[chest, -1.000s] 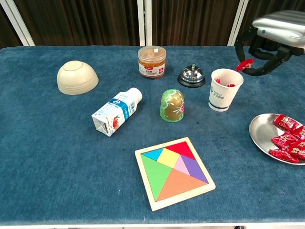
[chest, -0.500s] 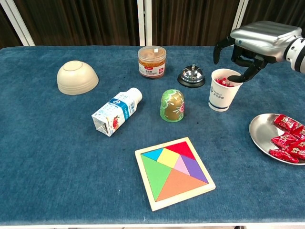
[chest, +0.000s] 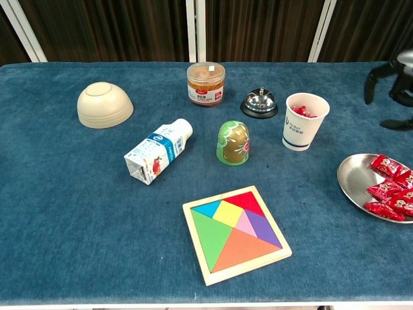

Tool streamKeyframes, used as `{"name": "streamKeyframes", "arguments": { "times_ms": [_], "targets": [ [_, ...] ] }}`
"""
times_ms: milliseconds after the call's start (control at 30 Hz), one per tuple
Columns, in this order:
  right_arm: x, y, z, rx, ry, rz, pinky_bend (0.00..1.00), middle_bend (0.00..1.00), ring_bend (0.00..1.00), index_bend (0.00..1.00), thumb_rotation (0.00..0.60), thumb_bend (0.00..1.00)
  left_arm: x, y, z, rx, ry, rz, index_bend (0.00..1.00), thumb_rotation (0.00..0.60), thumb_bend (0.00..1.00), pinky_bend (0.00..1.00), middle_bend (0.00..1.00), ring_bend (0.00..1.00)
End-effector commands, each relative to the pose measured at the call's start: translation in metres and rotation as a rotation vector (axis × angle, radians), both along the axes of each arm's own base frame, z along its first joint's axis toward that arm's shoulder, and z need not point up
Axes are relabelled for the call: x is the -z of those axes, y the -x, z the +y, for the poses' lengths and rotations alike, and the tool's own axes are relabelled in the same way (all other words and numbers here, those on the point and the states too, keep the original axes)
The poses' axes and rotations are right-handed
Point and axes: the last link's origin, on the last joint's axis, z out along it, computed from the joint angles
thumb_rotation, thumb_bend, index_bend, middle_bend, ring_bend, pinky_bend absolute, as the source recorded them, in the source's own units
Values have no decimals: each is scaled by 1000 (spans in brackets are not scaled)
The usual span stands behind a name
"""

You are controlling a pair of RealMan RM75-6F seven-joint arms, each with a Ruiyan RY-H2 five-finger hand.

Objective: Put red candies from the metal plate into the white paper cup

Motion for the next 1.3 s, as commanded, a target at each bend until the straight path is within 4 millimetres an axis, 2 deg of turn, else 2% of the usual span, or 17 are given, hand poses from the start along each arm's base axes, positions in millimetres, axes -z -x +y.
{"name": "streamKeyframes", "arguments": {
  "times_ms": [33, 200, 533, 1300],
  "targets": [
    [1, 20, 14, 67, -11, 26, 1000, 956, 1000, 515, 600, 412, 1, 0, 1, 2, 3, -2, 227, 600, 0, 0, 152, 32],
    [8, 37, 17, 149, -10, 30, 1000, 956, 1000, 532, 600, 412, 1, -2, 1, 8, 0, -3, 227, 600, 0, 0, 152, 32],
    [27, 49, 16, 205, -54, 37, 1000, 956, 1000, 546, 600, 412, 0, 0, -3, -3, -4, 0, 227, 600, 0, 0, 152, 32],
    [48, 37, 10, 181, -107, 27, 1000, 956, 1000, 526, 600, 413, -1, 5, -4, -13, -6, -3, 227, 600, 0, 0, 152, 32]
  ]
}}
